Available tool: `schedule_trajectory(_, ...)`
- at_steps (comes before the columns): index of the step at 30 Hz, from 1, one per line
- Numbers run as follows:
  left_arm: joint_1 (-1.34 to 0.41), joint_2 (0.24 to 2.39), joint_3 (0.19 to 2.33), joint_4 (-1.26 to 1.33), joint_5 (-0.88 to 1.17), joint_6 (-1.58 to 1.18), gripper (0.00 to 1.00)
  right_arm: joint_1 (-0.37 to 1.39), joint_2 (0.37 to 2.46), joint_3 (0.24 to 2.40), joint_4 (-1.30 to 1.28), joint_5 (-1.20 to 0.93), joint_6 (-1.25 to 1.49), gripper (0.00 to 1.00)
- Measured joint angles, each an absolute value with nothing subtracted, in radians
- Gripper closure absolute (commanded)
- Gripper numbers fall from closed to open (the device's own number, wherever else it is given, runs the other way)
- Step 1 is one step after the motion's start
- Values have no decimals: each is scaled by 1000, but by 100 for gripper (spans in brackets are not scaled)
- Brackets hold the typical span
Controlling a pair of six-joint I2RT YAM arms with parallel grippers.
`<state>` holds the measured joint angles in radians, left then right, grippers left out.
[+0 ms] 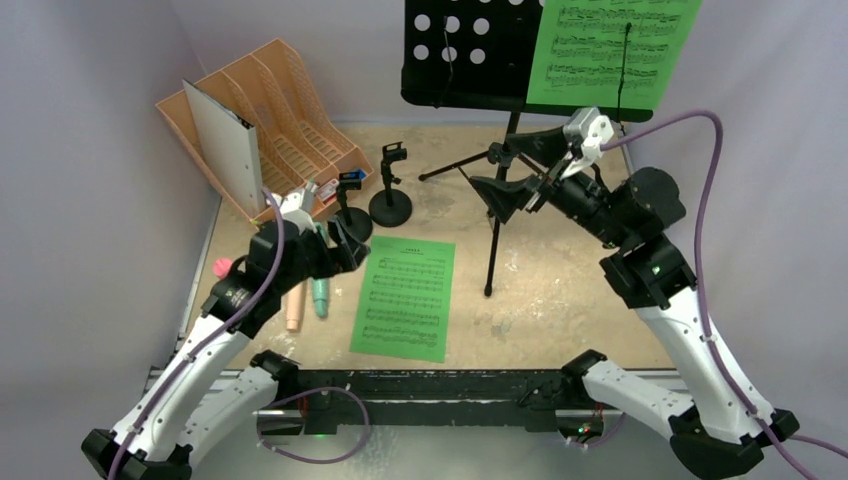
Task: Pack up the instrument practice props
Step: Pick up the sheet music from the music stand.
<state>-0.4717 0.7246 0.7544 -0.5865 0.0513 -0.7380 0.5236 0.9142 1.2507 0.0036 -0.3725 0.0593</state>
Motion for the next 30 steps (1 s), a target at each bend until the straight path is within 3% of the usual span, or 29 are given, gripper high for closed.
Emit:
schedule_trajectory(7,-472,852,957,-386,-6,-570,16,525,1077,1496,-88,-268,60,1)
schedule_trajectory(13,-472,1031,1116,-233,76,-484,14,525,1190,1638,-176,-169,69,1)
schedule_trajectory(22,-575,1151,1174,-44,156,-455,13,525,1186,1763,-183,-31,87,1)
schedule_trajectory(30,-708,1204,1247,19,126,-422,13,525,1141,1786,-178,310,47,1)
